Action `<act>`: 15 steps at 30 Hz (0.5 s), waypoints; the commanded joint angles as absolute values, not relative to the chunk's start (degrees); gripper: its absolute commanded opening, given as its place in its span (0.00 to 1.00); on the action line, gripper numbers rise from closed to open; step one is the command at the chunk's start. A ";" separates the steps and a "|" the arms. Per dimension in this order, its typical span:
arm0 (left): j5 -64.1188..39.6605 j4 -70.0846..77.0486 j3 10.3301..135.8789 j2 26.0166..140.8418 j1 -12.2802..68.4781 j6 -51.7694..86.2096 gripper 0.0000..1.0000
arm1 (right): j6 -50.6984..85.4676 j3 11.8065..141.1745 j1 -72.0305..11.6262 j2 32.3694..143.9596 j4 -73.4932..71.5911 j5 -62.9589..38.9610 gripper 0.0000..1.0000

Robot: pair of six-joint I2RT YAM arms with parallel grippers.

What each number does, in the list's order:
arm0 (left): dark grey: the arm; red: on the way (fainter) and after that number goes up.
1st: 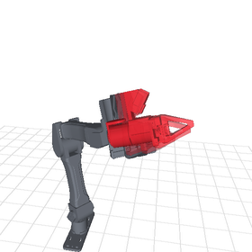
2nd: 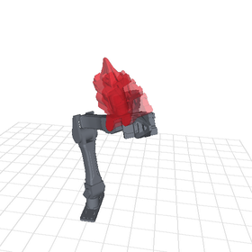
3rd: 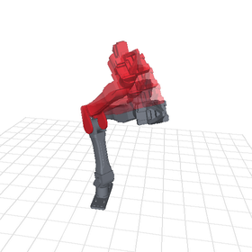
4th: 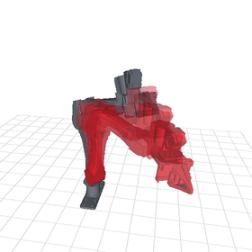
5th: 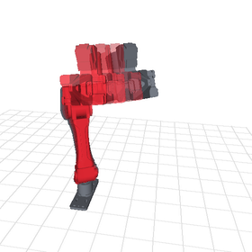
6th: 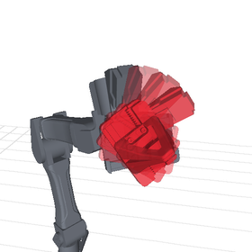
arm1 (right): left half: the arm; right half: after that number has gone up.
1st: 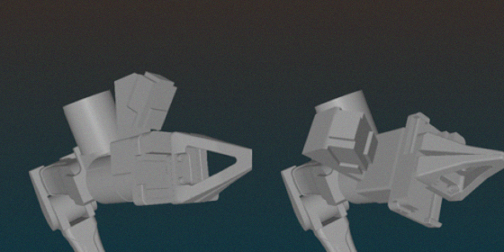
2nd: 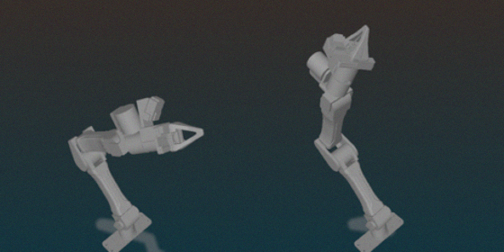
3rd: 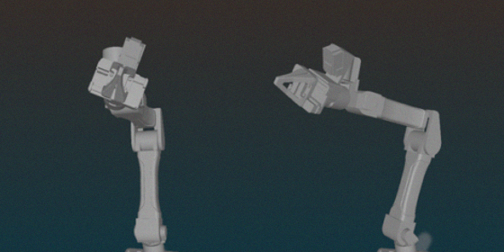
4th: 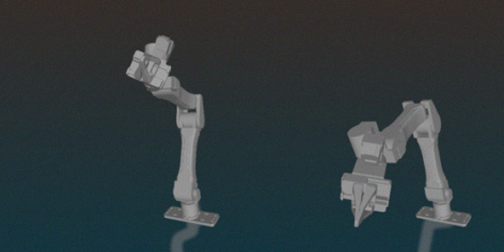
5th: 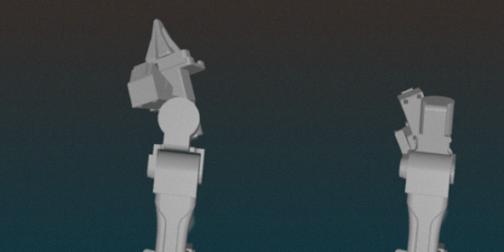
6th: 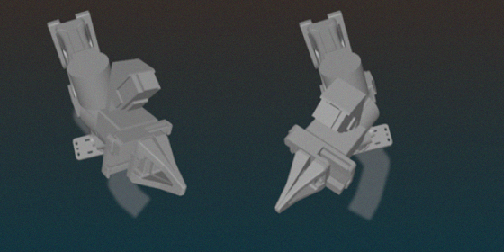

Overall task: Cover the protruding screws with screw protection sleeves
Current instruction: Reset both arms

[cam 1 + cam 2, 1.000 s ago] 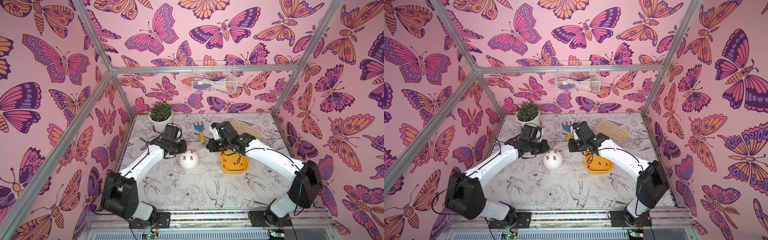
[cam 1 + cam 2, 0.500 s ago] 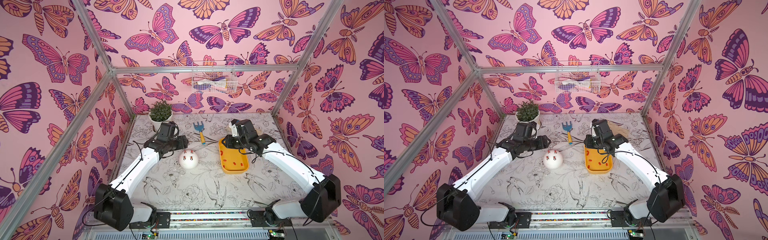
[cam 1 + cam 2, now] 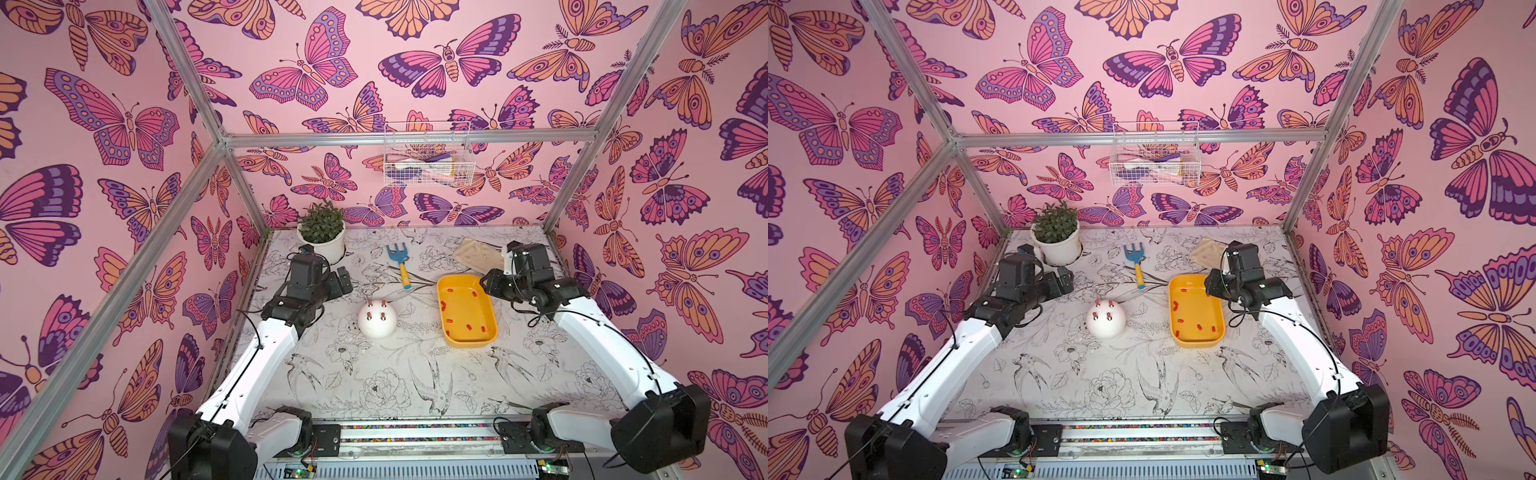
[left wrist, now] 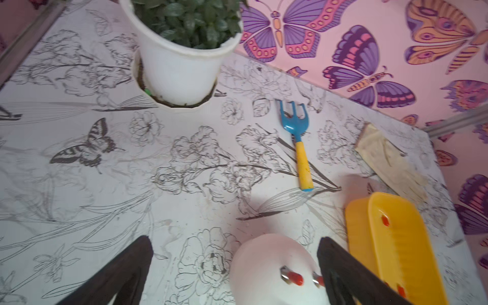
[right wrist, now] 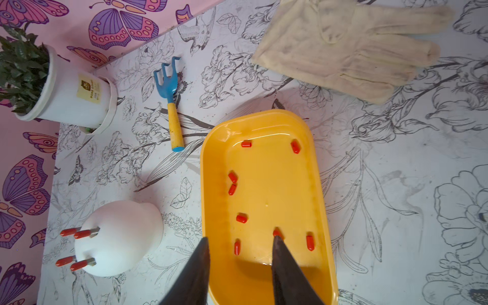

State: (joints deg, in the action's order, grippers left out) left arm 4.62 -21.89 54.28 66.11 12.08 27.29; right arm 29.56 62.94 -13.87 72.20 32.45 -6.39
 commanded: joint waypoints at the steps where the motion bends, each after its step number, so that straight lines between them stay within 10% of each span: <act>1: 11.34 -17.02 51.35 65.39 10.02 26.78 1.00 | 27.74 62.62 -11.96 71.68 33.84 -5.71 0.52; 5: 17.93 -8.96 46.43 65.73 9.34 22.57 1.00 | 26.61 62.77 -9.58 72.92 33.69 -5.47 0.87; 15: 31.58 26.07 29.75 70.38 8.26 17.33 0.99 | 24.37 61.51 -7.03 73.55 29.24 0.69 1.00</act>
State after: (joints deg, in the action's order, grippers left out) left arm 27.07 8.78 34.00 68.66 8.54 19.92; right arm 26.20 62.57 -7.57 73.78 31.40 -2.87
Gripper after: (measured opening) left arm 0.995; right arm 0.994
